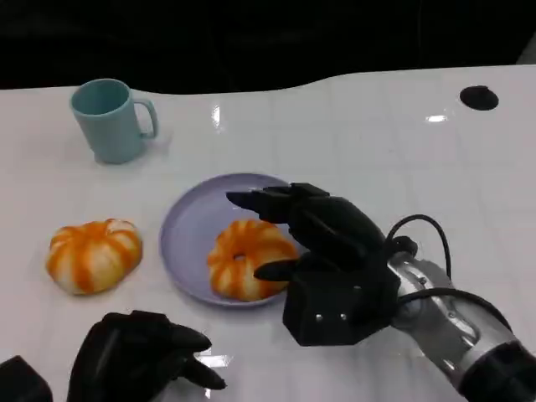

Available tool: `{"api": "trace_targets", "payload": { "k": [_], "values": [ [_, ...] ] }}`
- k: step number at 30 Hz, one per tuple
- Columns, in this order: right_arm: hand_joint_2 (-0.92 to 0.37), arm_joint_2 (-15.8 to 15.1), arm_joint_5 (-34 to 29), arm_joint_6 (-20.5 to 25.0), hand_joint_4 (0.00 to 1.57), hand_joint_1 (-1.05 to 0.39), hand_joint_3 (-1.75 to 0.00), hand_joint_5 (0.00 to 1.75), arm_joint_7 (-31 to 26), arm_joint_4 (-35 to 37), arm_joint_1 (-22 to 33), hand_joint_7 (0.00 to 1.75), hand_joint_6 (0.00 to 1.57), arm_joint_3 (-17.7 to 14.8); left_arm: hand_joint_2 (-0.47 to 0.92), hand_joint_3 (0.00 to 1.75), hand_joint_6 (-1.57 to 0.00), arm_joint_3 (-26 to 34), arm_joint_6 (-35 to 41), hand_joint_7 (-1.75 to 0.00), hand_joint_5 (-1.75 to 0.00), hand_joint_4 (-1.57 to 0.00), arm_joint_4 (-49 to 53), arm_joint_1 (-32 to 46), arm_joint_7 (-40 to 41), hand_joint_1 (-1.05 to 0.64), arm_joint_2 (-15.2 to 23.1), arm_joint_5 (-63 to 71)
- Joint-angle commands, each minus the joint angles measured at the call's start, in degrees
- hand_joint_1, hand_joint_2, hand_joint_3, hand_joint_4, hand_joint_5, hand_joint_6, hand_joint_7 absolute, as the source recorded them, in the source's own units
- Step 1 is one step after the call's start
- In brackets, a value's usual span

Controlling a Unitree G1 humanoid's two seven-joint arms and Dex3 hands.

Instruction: Grasp the bread from the table and place it into the plate.

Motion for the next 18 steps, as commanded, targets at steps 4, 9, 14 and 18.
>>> {"api": "trace_targets", "payload": {
  "k": [4, 9, 14, 18],
  "values": [
    [-0.92, -4.41, 4.24, 0.17, 0.06, -0.53, -0.09, 0.18, 3.52, -11.75, 7.36, 0.02, 0.22, -3.15, 0.75, 0.00, -1.57, 0.24, -0.65, -0.16, -0.37, -1.57, 0.40, -0.12, 0.36, -1.05, 0.55, 0.27],
    [-0.92, -6.48, 7.00, -2.28, 0.15, -0.47, -0.07, 0.25, 3.23, -17.12, 12.30, 0.05, 0.30, -5.84, 0.75, 0.00, -1.57, 0.33, -0.63, -0.16, -0.37, -1.57, 0.56, -0.22, 0.66, -1.05, 0.46, 0.42],
    [-0.92, -8.85, 11.59, -5.28, 0.22, -0.38, -0.09, 0.30, 5.05, -21.50, 17.04, 0.08, 0.36, -8.64, 0.75, 0.00, -1.57, 0.36, -0.52, -0.16, -0.37, -1.57, 0.63, -0.30, 0.72, -1.05, 0.50, 0.53],
    [-0.92, -9.12, 18.62, -8.71, 0.37, -0.25, -0.06, 0.46, 7.35, -22.16, 19.89, 0.12, 0.50, -11.06, 0.75, 0.00, -1.57, 0.29, -0.46, -0.16, -0.37, -1.57, 0.59, -0.34, 0.80, -1.05, 0.47, 0.69]
  ]
}}
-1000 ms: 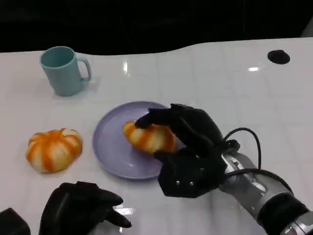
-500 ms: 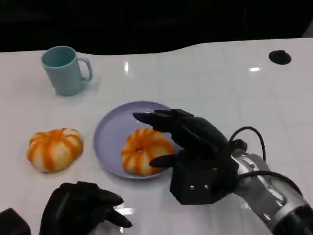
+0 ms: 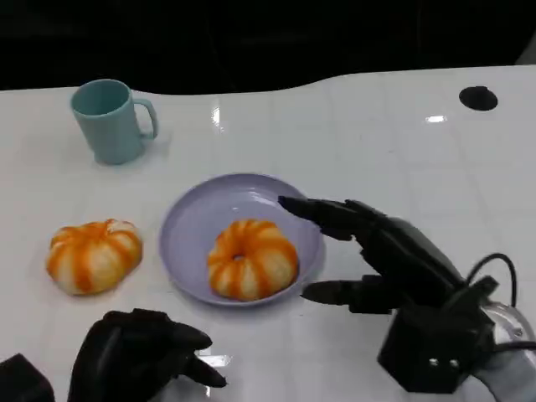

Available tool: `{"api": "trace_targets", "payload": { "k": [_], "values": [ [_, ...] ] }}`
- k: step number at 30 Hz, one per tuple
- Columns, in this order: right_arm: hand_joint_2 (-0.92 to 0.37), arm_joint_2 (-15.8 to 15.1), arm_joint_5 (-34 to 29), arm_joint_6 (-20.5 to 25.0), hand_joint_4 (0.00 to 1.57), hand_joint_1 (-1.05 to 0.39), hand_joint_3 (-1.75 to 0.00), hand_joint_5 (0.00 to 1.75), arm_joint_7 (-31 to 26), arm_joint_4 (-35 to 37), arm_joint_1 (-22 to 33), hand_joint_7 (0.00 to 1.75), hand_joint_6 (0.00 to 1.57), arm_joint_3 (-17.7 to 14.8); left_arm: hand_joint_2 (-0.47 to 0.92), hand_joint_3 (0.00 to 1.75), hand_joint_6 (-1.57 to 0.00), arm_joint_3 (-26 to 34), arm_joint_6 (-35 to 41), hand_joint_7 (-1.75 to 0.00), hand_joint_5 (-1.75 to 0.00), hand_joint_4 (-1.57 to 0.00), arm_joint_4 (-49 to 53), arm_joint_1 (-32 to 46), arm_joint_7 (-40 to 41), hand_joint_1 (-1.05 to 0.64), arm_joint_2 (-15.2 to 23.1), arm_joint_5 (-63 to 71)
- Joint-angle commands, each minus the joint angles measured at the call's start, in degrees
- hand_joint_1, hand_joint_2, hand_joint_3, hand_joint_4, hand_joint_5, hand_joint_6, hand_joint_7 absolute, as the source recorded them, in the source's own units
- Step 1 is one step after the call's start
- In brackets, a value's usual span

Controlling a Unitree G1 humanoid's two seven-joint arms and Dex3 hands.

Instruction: Grasp the bread from the table and place it into the plate.

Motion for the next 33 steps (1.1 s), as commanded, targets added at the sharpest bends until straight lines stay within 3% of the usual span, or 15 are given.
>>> {"api": "trace_targets", "payload": {
  "k": [1, 3, 5, 6, 7, 9, 10, 13, 18, 22, 27, 33],
  "values": [
    [-0.92, -1.03, 7.18, -3.16, 0.37, -0.24, -0.07, 0.57, 2.78, -1.70, 3.08, 0.11, 0.54, -3.13, 0.75, 0.00, -1.57, 0.20, -0.29, -0.16, -0.37, -1.57, 0.26, 0.09, 0.85, -1.05, 0.64, 0.48],
    [-0.91, -0.96, 11.89, -1.78, 0.38, -0.24, -0.11, 0.80, 5.64, -3.09, 4.68, 0.12, 0.61, -4.24, 0.75, 0.00, -1.57, 0.21, -0.36, -0.16, -0.38, -1.57, 0.38, 0.01, 0.80, -1.05, 0.60, 0.51],
    [-0.89, -0.63, 16.88, 0.25, 0.37, -0.24, -0.16, 0.91, 8.43, -4.73, 6.36, 0.13, 0.64, -5.36, 0.75, 0.00, -1.57, 0.23, -0.54, -0.17, -0.38, -1.57, 0.52, -0.04, 0.81, -1.05, 0.58, 0.59],
    [-0.86, -0.50, 20.15, 1.67, 0.40, -0.21, -0.24, 1.09, 10.14, -5.88, 7.62, 0.19, 0.69, -6.10, 0.75, 0.00, -1.57, 0.28, -0.85, -0.17, -0.38, -1.57, 0.68, -0.10, 0.83, -1.05, 0.58, 0.69],
    [-0.75, -0.45, 22.67, 2.83, 0.41, -0.17, -0.51, 1.28, 11.51, -6.86, 8.64, 0.45, 0.65, -6.68, 0.75, 0.00, -1.57, 0.31, -1.11, -0.17, -0.38, -1.57, 0.83, -0.15, 0.84, -1.05, 0.58, 0.78],
    [-0.62, -0.68, 26.07, 4.76, 0.42, -0.15, -0.79, 1.40, 13.49, -8.77, 10.69, 0.84, 0.52, -7.74, 0.75, 0.00, -1.57, 0.37, -1.20, -0.17, -0.38, -1.57, 1.01, -0.25, 0.75, -1.05, 0.66, 0.77],
    [-0.60, -0.81, 27.00, 5.29, 0.44, -0.15, -0.87, 1.48, 14.18, -9.46, 11.46, 1.05, 0.49, -8.17, 0.75, 0.00, -1.57, 0.39, -1.18, -0.17, -0.38, -1.57, 1.07, -0.29, 0.68, -1.05, 0.72, 0.74],
    [-0.62, -1.41, 27.83, 6.17, 0.46, -0.16, -0.88, 1.53, 15.41, -11.30, 13.70, 1.30, 0.45, -9.34, 0.75, 0.00, -1.57, 0.45, -1.32, -0.16, -0.38, -1.57, 1.43, -0.47, 0.63, -1.05, 0.87, 0.76],
    [-0.75, -2.16, 28.08, 7.97, 0.52, -0.18, -0.68, 1.55, 16.79, -14.07, 16.79, 1.36, 0.50, -10.84, 0.75, 0.00, -1.57, 0.43, -1.49, -0.16, -0.37, -1.57, 1.86, -0.73, 0.44, -1.05, 0.89, 0.67],
    [-0.84, -1.88, 25.01, 9.96, 0.59, -0.18, -0.54, 1.60, 14.67, -18.19, 20.73, 1.39, 0.56, -11.09, 0.76, 0.00, -1.57, 0.35, -1.27, -0.16, -0.37, -1.57, 1.68, -0.75, 0.32, -1.05, 0.95, 0.56],
    [-0.83, -1.75, 21.27, 7.63, 0.61, -0.19, -0.54, 1.72, 13.00, -18.75, 23.79, 1.46, 0.58, -11.04, 0.76, 0.00, -1.57, 0.36, -1.19, -0.16, -0.37, -1.57, 1.70, -0.83, 0.40, -1.05, 0.98, 0.57],
    [-0.76, -1.32, 17.69, 3.72, 0.59, -0.23, -0.65, 1.75, 10.71, -14.83, 24.24, 1.48, 0.56, -10.93, 0.75, 0.00, -1.57, 0.45, -0.65, -0.15, -0.37, -1.57, 1.26, -0.53, 0.04, -1.05, 1.09, 0.04]
  ]
}}
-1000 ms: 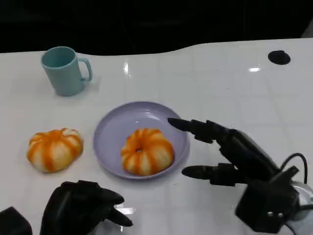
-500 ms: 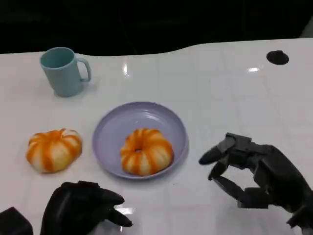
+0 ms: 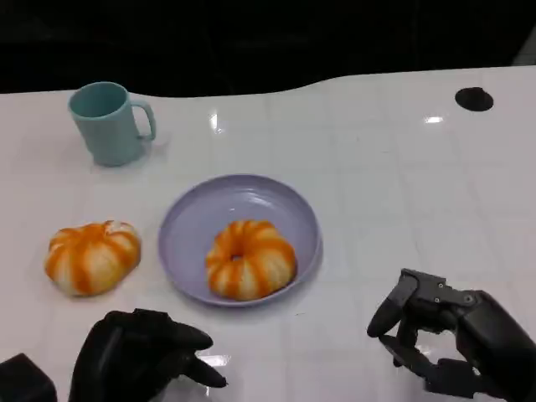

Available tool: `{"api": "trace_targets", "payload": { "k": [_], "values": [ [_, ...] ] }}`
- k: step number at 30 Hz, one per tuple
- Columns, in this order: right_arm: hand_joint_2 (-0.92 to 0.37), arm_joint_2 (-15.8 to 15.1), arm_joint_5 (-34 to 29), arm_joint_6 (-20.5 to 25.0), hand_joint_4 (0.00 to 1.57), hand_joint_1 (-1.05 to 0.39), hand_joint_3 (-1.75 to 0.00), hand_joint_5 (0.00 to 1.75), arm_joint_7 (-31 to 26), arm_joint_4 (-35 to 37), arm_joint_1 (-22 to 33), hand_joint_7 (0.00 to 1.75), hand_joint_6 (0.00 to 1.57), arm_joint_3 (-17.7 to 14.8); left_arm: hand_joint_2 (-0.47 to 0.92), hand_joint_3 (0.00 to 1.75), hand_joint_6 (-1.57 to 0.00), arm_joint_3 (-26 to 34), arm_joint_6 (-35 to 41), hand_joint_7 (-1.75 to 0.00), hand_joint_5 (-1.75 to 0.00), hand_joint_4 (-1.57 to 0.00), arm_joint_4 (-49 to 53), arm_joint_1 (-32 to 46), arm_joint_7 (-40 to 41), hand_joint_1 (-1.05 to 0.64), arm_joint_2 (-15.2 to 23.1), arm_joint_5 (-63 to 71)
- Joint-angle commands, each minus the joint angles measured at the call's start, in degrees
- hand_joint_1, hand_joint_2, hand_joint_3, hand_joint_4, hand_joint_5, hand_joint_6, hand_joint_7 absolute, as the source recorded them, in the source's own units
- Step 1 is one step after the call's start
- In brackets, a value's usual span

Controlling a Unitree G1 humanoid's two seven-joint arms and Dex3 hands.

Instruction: Grasp the bread from the table and place it into the plate.

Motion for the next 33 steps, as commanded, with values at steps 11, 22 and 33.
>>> {"api": "trace_targets", "payload": {
  "k": [11, 22, 33],
  "values": [
    [-0.76, 1.13, -3.57, -12.06, 0.65, -0.26, -0.63, 1.75, -4.78, 11.61, -1.71, 1.41, 0.59, -0.82, 0.76, 0.00, -1.57, 0.18, -0.42, -0.15, -0.36, -1.57, -0.30, 0.36, 0.23, -1.05, 0.83, 0.03],
    [-0.77, 0.77, -4.53, -16.01, 0.65, -0.27, -0.61, 1.75, -5.41, 15.74, -3.61, 1.40, 0.61, -0.57, 0.76, 0.00, -1.57, 0.34, -0.61, -0.15, -0.36, -1.57, -0.13, 0.30, 0.08, -1.05, 0.98, -0.05],
    [-0.76, 0.09, -3.71, -15.95, 0.69, -0.27, -0.59, 1.75, -4.59, 17.68, -5.89, 1.39, 0.62, -0.93, 0.76, 0.00, -1.57, 0.44, -0.46, -0.15, -0.36, -1.57, 0.91, -0.53, -0.25, -1.05, 1.02, -0.24]
  ]
}}
